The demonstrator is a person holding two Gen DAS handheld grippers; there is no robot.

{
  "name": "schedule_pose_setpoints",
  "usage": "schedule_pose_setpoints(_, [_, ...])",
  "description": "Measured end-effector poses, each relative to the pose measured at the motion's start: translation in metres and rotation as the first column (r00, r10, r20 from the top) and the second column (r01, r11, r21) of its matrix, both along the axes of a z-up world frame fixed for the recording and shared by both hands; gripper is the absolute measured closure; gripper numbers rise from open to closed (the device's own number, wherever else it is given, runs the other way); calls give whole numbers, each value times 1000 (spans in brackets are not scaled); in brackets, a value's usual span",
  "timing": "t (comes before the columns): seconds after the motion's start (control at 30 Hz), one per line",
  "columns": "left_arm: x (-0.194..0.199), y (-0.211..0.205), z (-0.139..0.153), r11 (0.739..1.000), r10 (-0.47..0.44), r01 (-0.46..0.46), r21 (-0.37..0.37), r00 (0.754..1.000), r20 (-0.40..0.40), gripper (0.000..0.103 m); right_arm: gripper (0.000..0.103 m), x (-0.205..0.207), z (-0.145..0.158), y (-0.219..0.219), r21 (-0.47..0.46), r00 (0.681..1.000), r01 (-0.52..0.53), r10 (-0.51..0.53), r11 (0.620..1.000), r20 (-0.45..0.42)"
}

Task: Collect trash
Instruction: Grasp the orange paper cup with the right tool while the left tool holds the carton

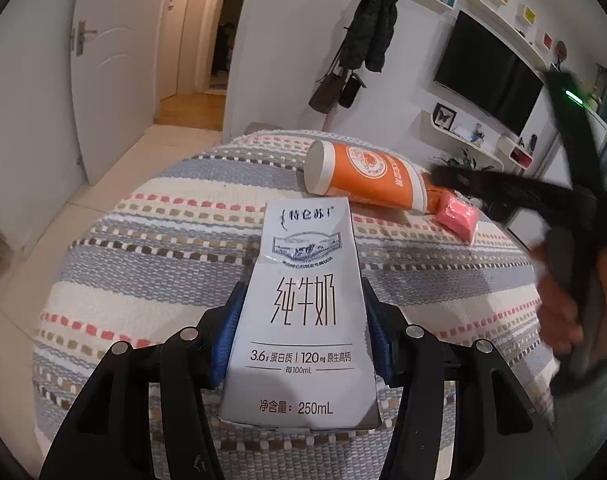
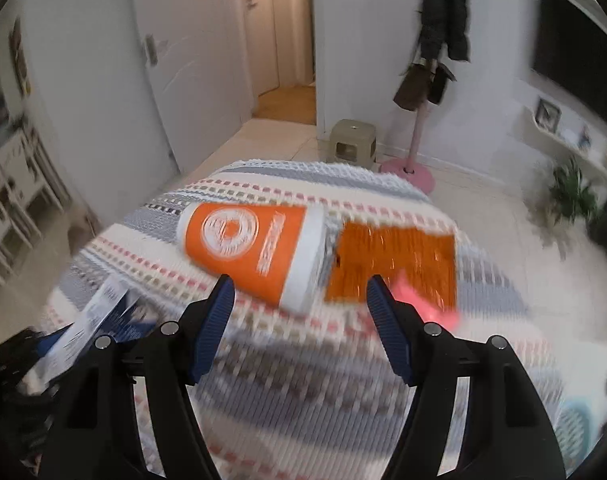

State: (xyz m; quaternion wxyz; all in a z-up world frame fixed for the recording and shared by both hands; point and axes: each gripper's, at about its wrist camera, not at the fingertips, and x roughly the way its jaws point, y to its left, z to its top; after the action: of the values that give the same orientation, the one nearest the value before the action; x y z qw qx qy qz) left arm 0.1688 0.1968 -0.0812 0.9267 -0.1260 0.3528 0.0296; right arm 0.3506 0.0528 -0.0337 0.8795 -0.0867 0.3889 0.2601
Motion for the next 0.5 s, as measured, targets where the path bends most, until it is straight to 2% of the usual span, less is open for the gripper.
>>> schedule_pose_setpoints(0.07, [-3,0,1,1000,11,-12,9,1000,9,51,38,19,-2,9,-35,999,36,-37,999,-17])
schedule_pose_setpoints(0.13, [-5,6,0,1000,22,-23,11,1000,14,51,38,29,-6,10,-6,998,37,-37,999,-54])
schedule_pose_setpoints(0.3, [-8,4,-4,998,33,-35,52,999,25,51,38,47,-29,2,163,968,55,-13,985,-252])
schedule_pose_setpoints(0.37, [-9,3,-4,997,34,-36,69,999,29,51,38,43,-35,1,205,956,51,11,977,-293])
schedule_pose_setpoints(0.5, [-5,8,-4,998,38,-40,46,999,31,51,38,20,-28,12,212,964,-15,71,977,-258])
